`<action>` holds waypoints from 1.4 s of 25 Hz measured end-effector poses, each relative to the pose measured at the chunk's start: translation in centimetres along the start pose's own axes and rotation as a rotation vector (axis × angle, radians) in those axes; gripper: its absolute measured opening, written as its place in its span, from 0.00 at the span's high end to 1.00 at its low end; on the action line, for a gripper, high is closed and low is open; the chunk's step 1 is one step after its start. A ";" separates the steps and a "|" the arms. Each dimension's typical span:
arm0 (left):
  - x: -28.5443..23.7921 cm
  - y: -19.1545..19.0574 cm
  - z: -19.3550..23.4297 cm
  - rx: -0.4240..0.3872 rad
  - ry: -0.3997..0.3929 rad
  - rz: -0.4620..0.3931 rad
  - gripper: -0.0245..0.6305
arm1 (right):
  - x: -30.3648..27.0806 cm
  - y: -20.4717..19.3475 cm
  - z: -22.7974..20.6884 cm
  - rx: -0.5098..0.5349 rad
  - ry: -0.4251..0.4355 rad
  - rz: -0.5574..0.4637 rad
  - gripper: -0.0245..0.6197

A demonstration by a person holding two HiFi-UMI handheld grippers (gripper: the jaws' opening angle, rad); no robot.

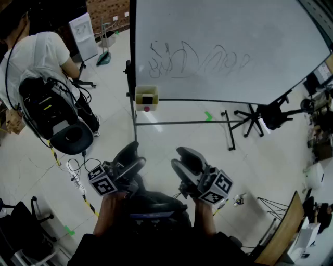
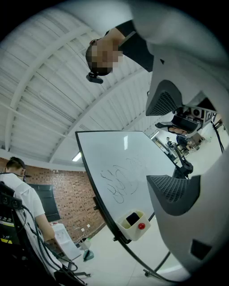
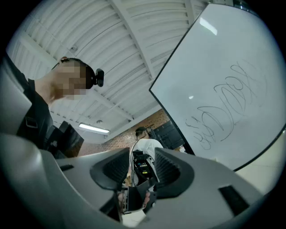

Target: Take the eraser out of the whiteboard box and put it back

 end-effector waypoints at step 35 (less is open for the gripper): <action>-4.6 9.9 7.1 -0.007 0.070 -0.017 0.34 | -9.0 -3.2 -12.4 -0.079 0.017 0.013 0.65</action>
Point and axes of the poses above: the fingertips, and each gripper's own axes: x backward along the fingers, z to its left, y out of its top, the point moved 10 cm from there along x, backward along the fingers, and after that the axes turned 15 degrees about x, right-handed, at the moved point
